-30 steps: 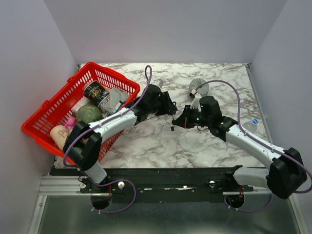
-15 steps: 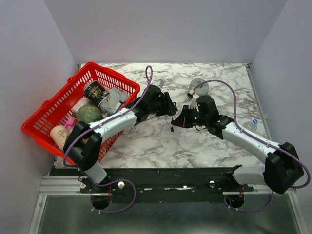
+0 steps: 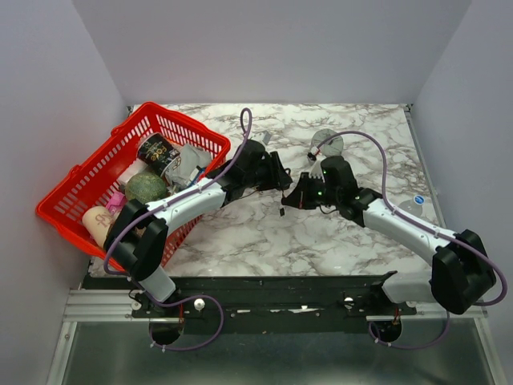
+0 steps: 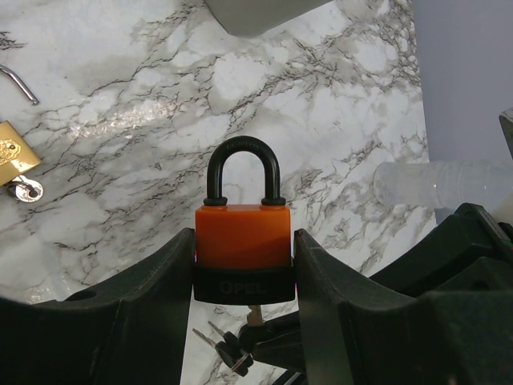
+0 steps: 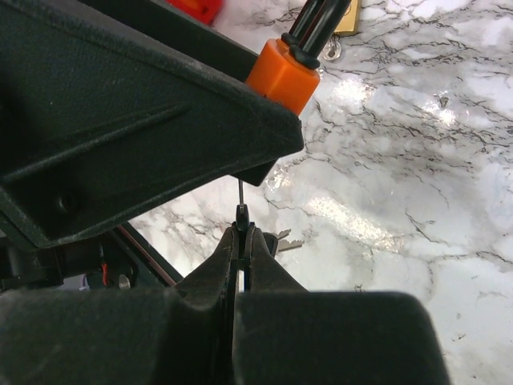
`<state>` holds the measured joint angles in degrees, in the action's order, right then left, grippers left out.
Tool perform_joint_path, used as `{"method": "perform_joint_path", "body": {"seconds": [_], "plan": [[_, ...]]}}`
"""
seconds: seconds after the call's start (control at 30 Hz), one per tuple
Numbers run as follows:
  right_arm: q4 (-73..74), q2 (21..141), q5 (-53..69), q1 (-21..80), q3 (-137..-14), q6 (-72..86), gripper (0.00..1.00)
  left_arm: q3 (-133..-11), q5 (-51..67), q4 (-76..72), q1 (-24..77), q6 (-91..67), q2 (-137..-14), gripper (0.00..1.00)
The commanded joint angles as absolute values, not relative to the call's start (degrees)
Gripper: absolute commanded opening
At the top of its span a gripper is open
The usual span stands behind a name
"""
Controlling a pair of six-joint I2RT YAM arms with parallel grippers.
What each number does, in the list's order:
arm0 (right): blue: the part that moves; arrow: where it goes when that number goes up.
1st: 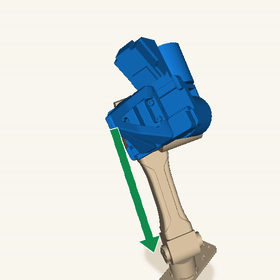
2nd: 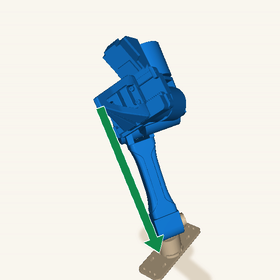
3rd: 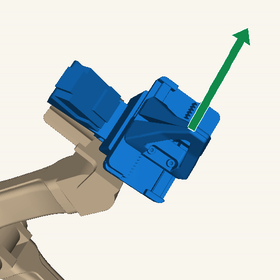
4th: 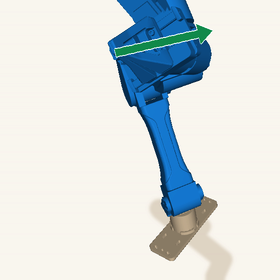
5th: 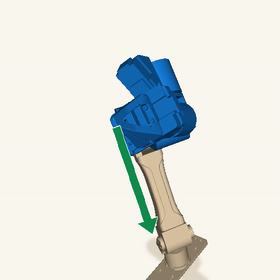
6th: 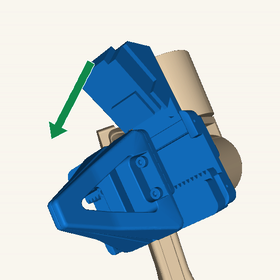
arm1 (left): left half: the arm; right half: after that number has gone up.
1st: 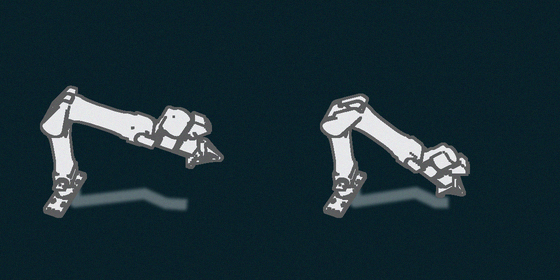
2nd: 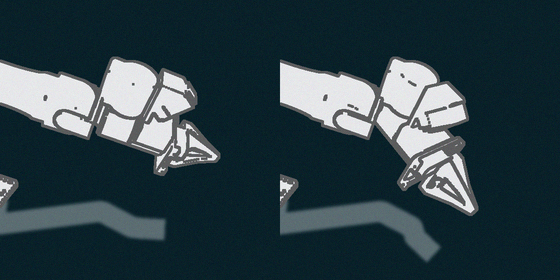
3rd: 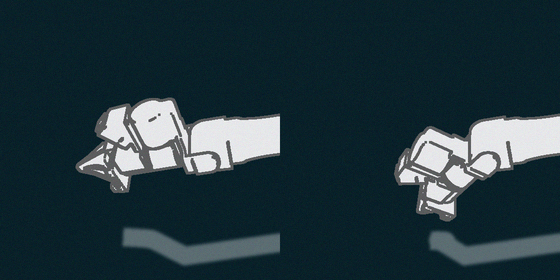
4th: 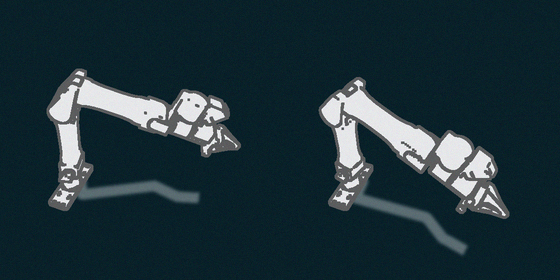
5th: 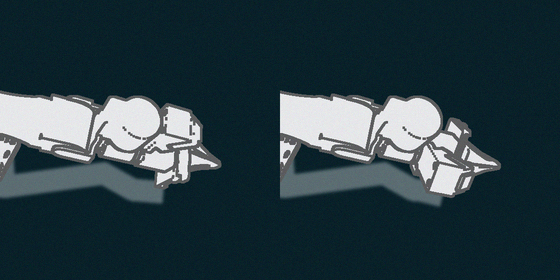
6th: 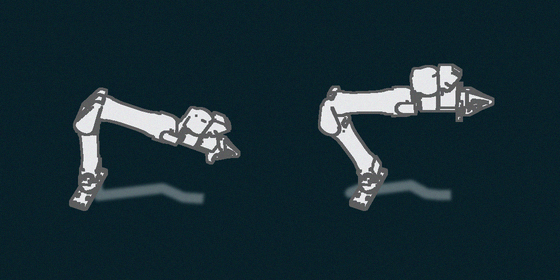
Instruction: Unlock with the key
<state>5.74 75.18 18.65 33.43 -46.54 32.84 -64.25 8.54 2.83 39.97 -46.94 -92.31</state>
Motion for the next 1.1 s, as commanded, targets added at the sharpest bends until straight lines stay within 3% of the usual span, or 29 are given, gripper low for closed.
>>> {"method": "perform_joint_path", "body": {"seconds": [0.0,1.07], "plan": [[5.4,76.2,17.0,33.7,-48.6,33.7,0.01,-64.7,7.9,0.3,40.4,-46.4,-90.4,0.00],[4.2,75.7,10.5,32.1,-49.8,38.0,0.01,-64.6,1.3,1.7,43.2,-42.7,-90.0,0.00]]}}
